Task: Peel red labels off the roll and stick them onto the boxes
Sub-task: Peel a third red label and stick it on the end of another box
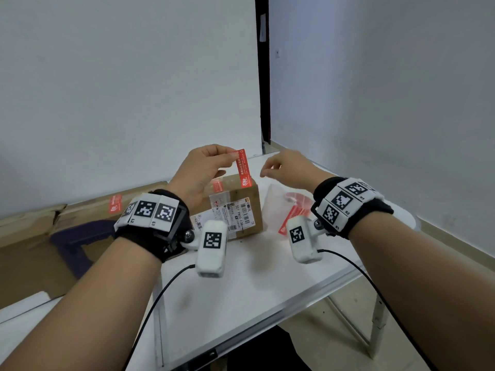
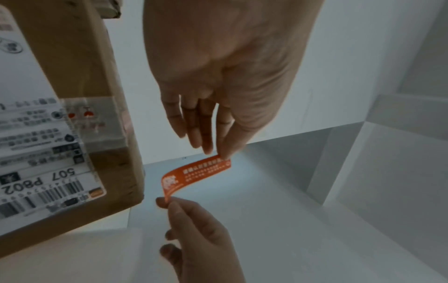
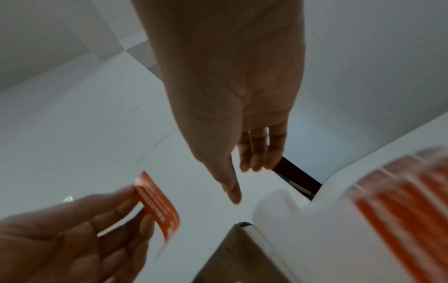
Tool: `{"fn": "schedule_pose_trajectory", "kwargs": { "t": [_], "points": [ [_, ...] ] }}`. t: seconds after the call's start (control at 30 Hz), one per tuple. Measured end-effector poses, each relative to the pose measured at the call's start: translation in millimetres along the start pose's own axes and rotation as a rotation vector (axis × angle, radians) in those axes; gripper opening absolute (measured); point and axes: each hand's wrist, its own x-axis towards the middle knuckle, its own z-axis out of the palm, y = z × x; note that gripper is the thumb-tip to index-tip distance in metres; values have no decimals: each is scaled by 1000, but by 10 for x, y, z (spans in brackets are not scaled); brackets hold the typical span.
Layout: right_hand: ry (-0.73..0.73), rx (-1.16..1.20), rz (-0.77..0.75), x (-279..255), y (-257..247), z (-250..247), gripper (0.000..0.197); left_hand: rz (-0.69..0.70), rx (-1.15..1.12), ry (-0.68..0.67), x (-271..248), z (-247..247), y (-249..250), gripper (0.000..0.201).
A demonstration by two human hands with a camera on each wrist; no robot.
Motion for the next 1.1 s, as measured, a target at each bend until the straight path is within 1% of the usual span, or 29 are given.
{"fn": "schedule_pose_trajectory", "kwargs": {
  "t": [0.07, 0.1, 0.17, 0.23, 0.33, 0.53, 0.77, 0.93, 1.0, 1.07, 1.1],
  "points": [
    [98, 170, -10, 40, -115, -37, 21, -35, 33, 35, 22, -67, 18, 7],
    [113, 284, -24, 54, -187, -53, 20, -44, 44, 55, 29, -101, 30, 8],
    [92, 475, -49, 68, -352, -71, 18, -56, 65, 85, 25, -182, 57, 7],
    [79, 551, -81, 99, -495, -61, 18, -68, 84, 108, 9, -280, 81, 9],
    [66, 533, -143, 175, -677, -7, 20, -70, 116, 129, -32, -452, 109, 13],
    [34, 488, -234, 322, -1071, 140, 19, -49, 147, 184, -140, -818, 142, 7],
    [1, 437, -323, 483, -1584, 321, 17, -54, 167, 270, -304, -1301, 130, 14],
    [-78, 483, -361, 589, -1971, 532, 20, -66, 180, 337, -462, -1702, 98, 18],
    [-92, 508, -370, 643, -2130, 636, 21, -59, 178, 344, -549, -1873, 84, 18],
    [-84, 537, -349, 693, -2233, 710, 21, -41, 188, 335, -619, -1984, 66, 24],
    [-81, 553, -330, 726, -2295, 752, 21, -29, 183, 353, -656, -2066, 45, 31]
  ]
}}
